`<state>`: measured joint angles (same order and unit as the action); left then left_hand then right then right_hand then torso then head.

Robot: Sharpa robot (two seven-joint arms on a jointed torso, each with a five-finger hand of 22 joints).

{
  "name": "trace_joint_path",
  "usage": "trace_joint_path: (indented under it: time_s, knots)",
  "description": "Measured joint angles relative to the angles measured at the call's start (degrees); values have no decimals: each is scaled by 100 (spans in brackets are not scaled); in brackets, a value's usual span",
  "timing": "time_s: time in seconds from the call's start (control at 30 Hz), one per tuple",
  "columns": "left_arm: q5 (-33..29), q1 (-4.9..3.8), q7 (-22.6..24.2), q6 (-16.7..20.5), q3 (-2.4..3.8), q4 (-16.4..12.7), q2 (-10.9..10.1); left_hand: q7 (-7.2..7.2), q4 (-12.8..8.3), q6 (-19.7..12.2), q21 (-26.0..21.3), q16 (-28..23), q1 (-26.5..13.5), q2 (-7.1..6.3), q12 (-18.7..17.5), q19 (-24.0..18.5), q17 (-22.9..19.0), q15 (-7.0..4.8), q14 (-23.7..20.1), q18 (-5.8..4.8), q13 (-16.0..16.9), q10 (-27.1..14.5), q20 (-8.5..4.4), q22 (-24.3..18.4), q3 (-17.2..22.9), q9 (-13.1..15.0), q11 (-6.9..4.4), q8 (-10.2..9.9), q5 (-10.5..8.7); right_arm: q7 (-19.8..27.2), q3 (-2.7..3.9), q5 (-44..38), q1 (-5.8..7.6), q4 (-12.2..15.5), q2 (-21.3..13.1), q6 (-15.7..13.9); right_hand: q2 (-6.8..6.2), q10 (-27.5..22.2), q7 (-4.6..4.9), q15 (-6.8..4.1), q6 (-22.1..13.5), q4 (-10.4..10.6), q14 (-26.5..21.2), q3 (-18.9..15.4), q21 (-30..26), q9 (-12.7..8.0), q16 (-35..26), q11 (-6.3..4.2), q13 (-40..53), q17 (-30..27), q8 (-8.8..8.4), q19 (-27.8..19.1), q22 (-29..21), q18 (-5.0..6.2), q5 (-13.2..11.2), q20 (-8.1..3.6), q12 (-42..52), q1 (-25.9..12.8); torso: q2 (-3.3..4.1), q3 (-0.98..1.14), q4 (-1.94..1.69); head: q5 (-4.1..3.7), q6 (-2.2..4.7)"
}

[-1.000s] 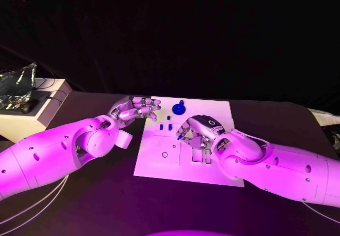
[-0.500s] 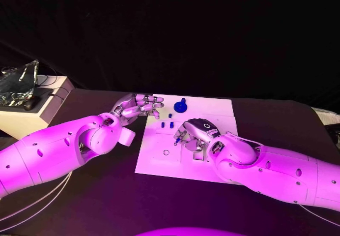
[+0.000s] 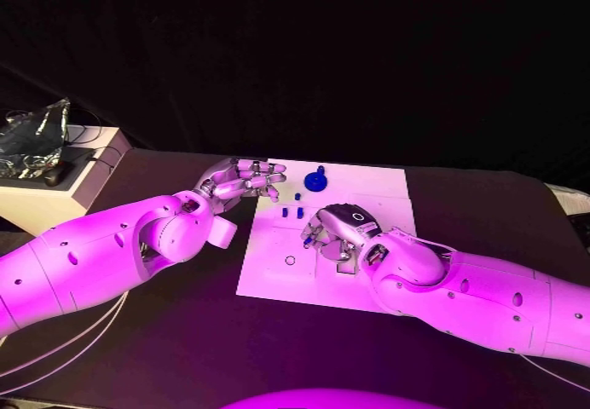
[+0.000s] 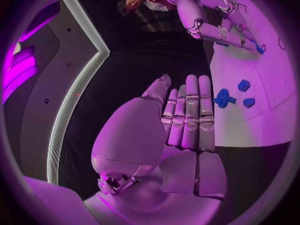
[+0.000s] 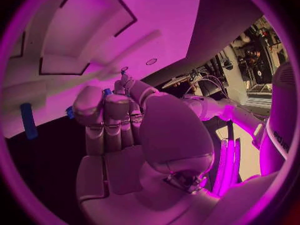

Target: Assemble the parts on the task board

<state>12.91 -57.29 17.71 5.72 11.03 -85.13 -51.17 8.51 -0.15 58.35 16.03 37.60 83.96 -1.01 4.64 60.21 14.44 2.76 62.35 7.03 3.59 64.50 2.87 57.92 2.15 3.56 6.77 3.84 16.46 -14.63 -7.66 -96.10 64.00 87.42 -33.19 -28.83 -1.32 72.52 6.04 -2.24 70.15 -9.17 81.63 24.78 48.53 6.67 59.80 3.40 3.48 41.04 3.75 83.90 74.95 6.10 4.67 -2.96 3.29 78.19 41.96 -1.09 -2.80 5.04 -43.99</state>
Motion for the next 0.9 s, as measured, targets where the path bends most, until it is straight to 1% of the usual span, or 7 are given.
trace_joint_path:
  time_s: [0.2, 0.3, 0.37, 0.53, 0.8, 0.9]
  knots:
    - [-6, 0, -13, -1, 0, 12, -5, 0, 0, 0, 0, 0, 0, 0, 0, 21, 0, 0, 0, 0, 0, 0, 21, 0, 0, 0, 0, 0, 0, -3, -9, -25, -16, 41, -52, 12, -1, 0, 0, 0, 3, 0, 0, 0, 0, 16, 0, -1, -2, 0, 1, 0, 0, 1, -1, 0, -1, 1, -3, 3, 7, 23, -19]
    - [-8, 0, -20, -2, 0, 24, -6, 0, 0, 0, -23, 0, 0, 0, 0, 21, -5, 0, 0, 0, 0, 0, 21, -1, 0, 0, 0, 0, 0, -9, -13, -42, -23, 66, -73, 21, -2, 20, -5, 0, 10, -1, 0, -1, 0, 10, 0, -21, -3, 0, 1, 0, 0, 0, -1, 0, -11, 2, -3, 6, 8, 26, -25]
    - [-10, 0, -24, -2, 0, 35, -7, 0, 0, 0, -23, 0, 0, 0, 0, 21, -5, 0, 0, 0, 0, -17, 21, -1, 0, 0, 17, 0, 0, -15, -16, -55, -30, 87, -86, 27, -1, 20, 11, 0, -5, -24, 0, 23, 0, 8, 0, -21, -3, -24, 2, -1, 0, 0, -2, 0, -12, 0, -3, 6, 7, 27, -26]
    - [-12, 0, -34, -3, 0, 56, -7, 0, 0, 0, -23, 0, 0, 0, 0, 21, -5, 0, 0, 0, 0, -21, 21, -1, 0, 0, 21, 0, 0, -28, -19, -83, -39, 116, -96, 38, 1, 21, 11, 0, -6, -24, 0, 23, 0, 5, 0, -22, 2, -28, 2, -1, -1, 0, -2, 1, -12, -1, -4, 9, 7, 27, -30]
    - [-14, 0, -46, -5, 0, 78, -7, 0, 0, 0, -23, 0, 0, 0, 0, 21, -5, 0, 0, 0, 1, -21, 21, -1, 0, 0, 21, 0, 0, -41, -22, -109, -50, 125, -86, 40, 10, 33, 9, 0, -8, -25, 0, 22, 0, -6, 0, -34, 4, -36, 0, -1, -1, -1, -4, 1, -12, -10, -4, 7, 7, 44, -32]
    - [-15, 0, -49, -5, 0, 82, -6, 0, 17, 0, -62, 0, 0, 0, 0, 21, -10, 0, 0, 0, 1, -42, 21, -1, -17, 0, -1, 0, 0, -45, -22, -114, -51, 125, -87, 36, 24, 41, 7, 0, -10, -25, 0, 22, 0, -5, 0, -42, 4, -36, -1, -1, -2, -1, -5, 1, -12, -25, -4, 3, 7, 45, -31]
